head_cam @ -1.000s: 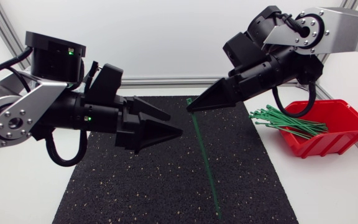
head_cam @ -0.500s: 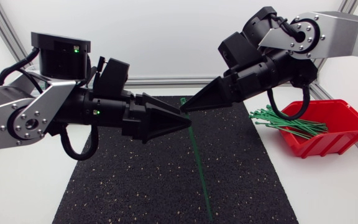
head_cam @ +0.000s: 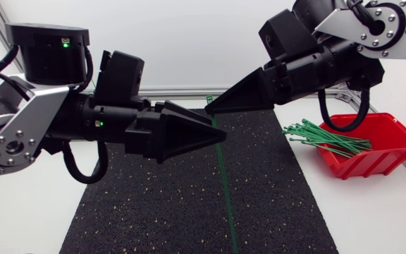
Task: Take a green cable tie from the red box, thread the tail through the head to close it, then place it in the transparent bin on the left.
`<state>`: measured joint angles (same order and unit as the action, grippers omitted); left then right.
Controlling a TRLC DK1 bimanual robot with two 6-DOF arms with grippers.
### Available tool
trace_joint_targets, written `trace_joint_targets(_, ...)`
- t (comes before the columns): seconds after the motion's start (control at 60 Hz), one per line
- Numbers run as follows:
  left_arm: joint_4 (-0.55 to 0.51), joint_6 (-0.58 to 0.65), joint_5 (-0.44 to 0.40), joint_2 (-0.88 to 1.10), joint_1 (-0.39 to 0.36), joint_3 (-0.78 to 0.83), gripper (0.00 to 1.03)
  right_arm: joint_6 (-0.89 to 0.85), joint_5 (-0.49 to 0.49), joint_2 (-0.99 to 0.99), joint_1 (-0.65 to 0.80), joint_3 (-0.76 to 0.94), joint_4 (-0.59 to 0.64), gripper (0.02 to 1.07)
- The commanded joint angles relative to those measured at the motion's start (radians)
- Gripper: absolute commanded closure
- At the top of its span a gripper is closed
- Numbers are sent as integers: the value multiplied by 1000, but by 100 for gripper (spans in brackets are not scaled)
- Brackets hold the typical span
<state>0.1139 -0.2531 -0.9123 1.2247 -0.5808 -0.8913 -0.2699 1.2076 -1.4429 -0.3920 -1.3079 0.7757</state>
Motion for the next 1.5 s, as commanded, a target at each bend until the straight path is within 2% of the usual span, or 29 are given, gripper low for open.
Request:
trace_joint_targets(0.0, 24, -34, -11, -11, -19, -1, 27, 34, 6, 22, -10, 22, -19, 101)
trace_joint_targets(0.05, 32, -43, -11, -7, -19, -1, 27, 35, 6, 26, -10, 24, -21, 101)
trace_joint_targets(0.1, 43, -52, -13, -5, -19, 3, 34, 35, 7, 29, -8, 24, -21, 101)
trace_joint_targets(0.167, 58, -64, -13, -5, -17, 8, 38, 35, 12, 33, -2, 24, -21, 101)
trace_joint_targets(0.2, 64, -67, -13, -5, -16, 11, 44, 35, 12, 38, -1, 24, -21, 101)
trace_joint_targets(0.283, 70, -74, -13, -7, -13, 12, 49, 35, 15, 41, 1, 27, -23, 101)
trace_joint_targets(0.4, 96, -94, -13, -7, -11, 25, 61, 37, 15, 53, 10, 33, -30, 101)
trace_joint_targets(0.567, 96, -95, -14, -8, -10, 26, 63, 58, 15, 68, 15, 50, -62, 101)
trace_joint_targets(0.617, 96, -97, -16, -10, -10, 28, 67, 75, 15, 76, 19, 56, -81, 101)
trace_joint_targets(0.783, 113, -112, -17, -13, -7, 31, 70, 95, 15, 85, 19, 67, -105, 101)
trace_joint_targets(0.817, 119, -118, -17, -13, -5, 32, 74, 95, 15, 85, 19, 68, -105, 101)
trace_joint_targets(0.9, 133, -132, -17, -14, 1, 34, 75, 95, 15, 88, 18, 71, -105, 101)
trace_joint_targets(0.933, 138, -133, -17, -14, 1, 34, 79, 97, 15, 90, 18, 75, -108, 101)
trace_joint_targets(1.05, 155, -146, -17, -14, 7, 41, 83, 106, 15, 95, 19, 78, -119, 101)
trace_joint_targets(1.25, 158, -147, -17, -14, 7, 45, 84, 115, 15, 105, 22, 82, -135, 101)
trace_joint_targets(1.35, 165, -150, -17, -14, 10, 46, 91, 116, 15, 107, 21, 85, -138, 101)
trace_joint_targets(1.483, 188, -170, -17, -14, 15, 49, 94, 123, 15, 105, 18, 91, -147, 101)
